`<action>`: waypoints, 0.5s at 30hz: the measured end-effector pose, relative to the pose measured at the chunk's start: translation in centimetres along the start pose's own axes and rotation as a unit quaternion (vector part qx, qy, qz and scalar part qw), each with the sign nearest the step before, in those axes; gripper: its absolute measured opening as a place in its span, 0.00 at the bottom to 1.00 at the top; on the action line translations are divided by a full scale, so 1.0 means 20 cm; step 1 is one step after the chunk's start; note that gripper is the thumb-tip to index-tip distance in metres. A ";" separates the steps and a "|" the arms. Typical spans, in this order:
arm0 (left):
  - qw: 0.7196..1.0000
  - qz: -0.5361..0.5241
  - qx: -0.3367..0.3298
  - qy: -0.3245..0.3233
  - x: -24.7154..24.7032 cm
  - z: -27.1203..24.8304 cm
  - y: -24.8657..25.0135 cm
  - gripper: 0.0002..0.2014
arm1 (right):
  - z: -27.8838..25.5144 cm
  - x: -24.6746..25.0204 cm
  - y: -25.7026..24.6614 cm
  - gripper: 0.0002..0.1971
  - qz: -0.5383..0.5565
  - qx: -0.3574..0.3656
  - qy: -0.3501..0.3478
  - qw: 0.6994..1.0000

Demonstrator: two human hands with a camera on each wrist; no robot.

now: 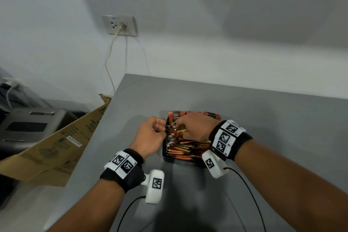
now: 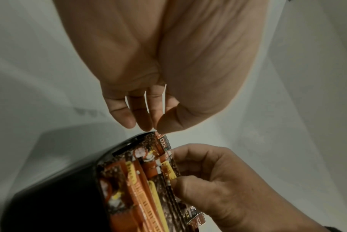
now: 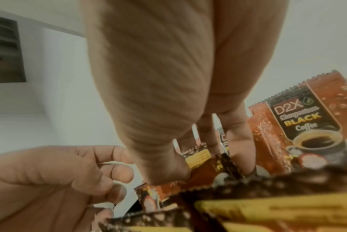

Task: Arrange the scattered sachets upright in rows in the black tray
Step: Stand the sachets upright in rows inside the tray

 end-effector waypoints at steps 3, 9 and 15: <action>1.000 0.008 -0.001 -0.004 0.00 0.00 0.01 0.15 | 0.01 0.00 -0.02 0.21 -0.010 0.000 -0.004 1.000; 1.000 0.000 -0.004 -0.002 -0.01 0.00 0.01 0.15 | 0.00 -0.01 -0.04 0.18 -0.026 -0.003 -0.013 1.000; 1.000 -0.021 -0.002 0.006 0.00 -0.01 0.01 0.13 | -0.01 0.01 -0.02 0.07 -0.008 -0.010 0.032 0.999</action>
Point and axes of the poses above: each hand's wrist, its own z-axis towards the middle knuckle, its own x-axis out of the back of the hand, y = z × x, the point moved 2 cm from there along z, towards the middle knuckle, and after that the axes turned 9 degrees about -x, right-handed, at the moved point
